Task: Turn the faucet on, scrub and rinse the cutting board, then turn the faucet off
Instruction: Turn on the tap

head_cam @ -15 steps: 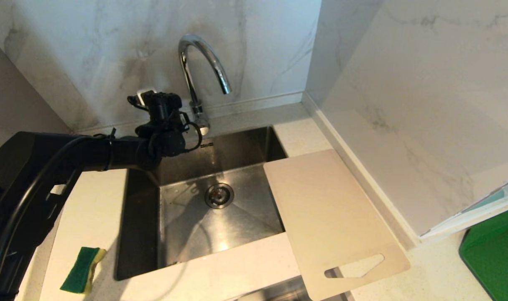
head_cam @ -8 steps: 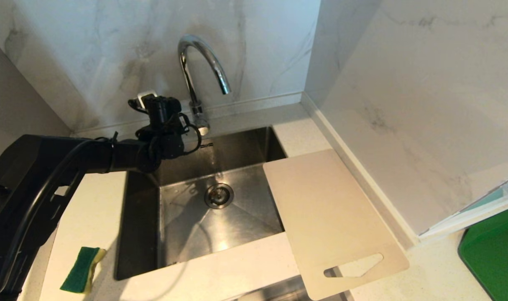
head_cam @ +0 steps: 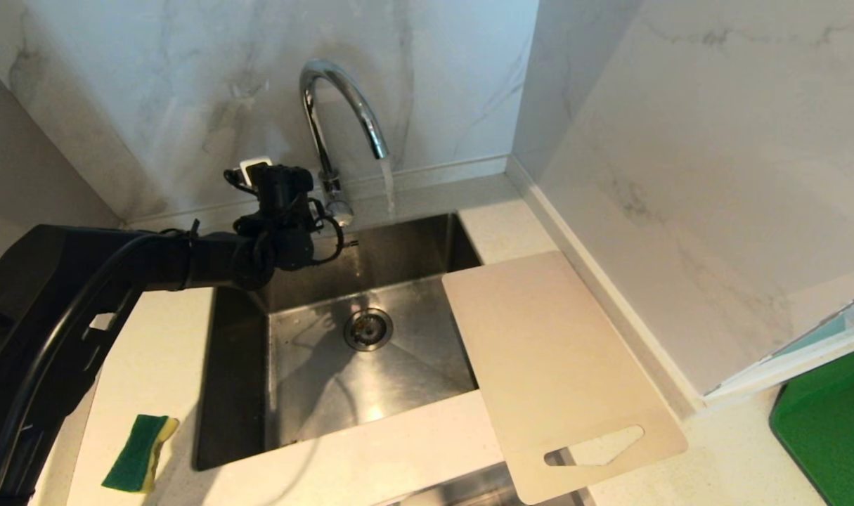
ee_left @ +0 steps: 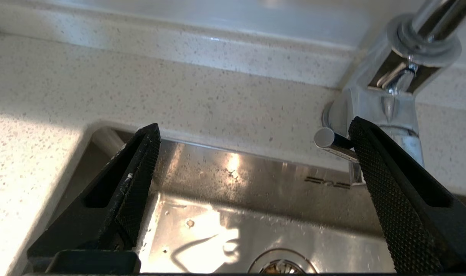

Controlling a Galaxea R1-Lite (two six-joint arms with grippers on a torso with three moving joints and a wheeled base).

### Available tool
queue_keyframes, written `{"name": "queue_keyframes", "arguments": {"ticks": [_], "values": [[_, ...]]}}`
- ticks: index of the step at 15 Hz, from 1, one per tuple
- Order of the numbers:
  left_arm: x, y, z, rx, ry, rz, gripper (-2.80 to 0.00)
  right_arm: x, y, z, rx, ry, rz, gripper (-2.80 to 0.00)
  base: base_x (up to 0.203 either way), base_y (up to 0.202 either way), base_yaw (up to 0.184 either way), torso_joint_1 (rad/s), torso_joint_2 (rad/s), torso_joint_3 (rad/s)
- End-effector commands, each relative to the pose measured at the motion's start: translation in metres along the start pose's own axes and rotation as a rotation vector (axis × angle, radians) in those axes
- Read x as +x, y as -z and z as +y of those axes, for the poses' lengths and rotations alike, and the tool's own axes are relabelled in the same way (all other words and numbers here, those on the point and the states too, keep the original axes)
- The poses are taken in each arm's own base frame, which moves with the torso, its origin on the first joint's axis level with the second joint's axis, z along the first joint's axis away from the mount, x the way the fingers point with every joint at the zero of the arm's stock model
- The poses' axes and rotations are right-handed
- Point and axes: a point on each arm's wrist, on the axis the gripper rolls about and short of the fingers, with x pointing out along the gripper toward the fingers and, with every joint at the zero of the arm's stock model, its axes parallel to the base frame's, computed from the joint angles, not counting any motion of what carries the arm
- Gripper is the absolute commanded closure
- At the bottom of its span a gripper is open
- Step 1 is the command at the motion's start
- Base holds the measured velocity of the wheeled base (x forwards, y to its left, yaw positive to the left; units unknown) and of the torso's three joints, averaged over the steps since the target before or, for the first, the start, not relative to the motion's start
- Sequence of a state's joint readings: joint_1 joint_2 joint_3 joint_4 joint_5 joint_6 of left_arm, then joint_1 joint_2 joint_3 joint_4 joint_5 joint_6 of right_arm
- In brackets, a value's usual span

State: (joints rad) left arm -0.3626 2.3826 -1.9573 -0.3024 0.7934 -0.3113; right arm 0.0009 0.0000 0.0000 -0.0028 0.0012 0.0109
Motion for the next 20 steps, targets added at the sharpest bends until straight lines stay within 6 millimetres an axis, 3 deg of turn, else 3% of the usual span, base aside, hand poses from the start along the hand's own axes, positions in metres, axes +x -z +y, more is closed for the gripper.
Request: {"name": "queue_keyframes", "arguments": {"ticks": [1, 6, 13, 17, 20], "values": [[-0.001, 0.002, 0.001, -0.001, -0.009, 0.013, -2.8, 0.0, 0.0, 0.0, 0.001, -0.001, 0.001, 0.0, 0.0, 0.0, 0.0, 0.0, 0.0, 0.0], [-0.005, 0.009, 0.006, -0.044, -0.037, 0.101, -2.8, 0.0, 0.0, 0.0, 0.0, -0.001, 0.001, 0.0, 0.0, 0.0, 0.0, 0.0, 0.0, 0.0], [-0.017, -0.001, 0.0, -0.065, -0.013, 0.1, -2.8, 0.0, 0.0, 0.0, 0.0, -0.001, 0.0, 0.0, 0.0, 0.0, 0.0, 0.0, 0.0, 0.0], [-0.025, -0.017, -0.002, -0.094, 0.038, 0.09, -2.8, 0.0, 0.0, 0.0, 0.0, -0.001, 0.0, 0.0, 0.0, 0.0, 0.0, 0.0, 0.0, 0.0], [-0.038, -0.046, -0.002, -0.151, 0.067, 0.039, -2.8, 0.0, 0.0, 0.0, 0.0, -0.001, 0.0, 0.0, 0.0, 0.0, 0.0, 0.0, 0.0, 0.0]]}}
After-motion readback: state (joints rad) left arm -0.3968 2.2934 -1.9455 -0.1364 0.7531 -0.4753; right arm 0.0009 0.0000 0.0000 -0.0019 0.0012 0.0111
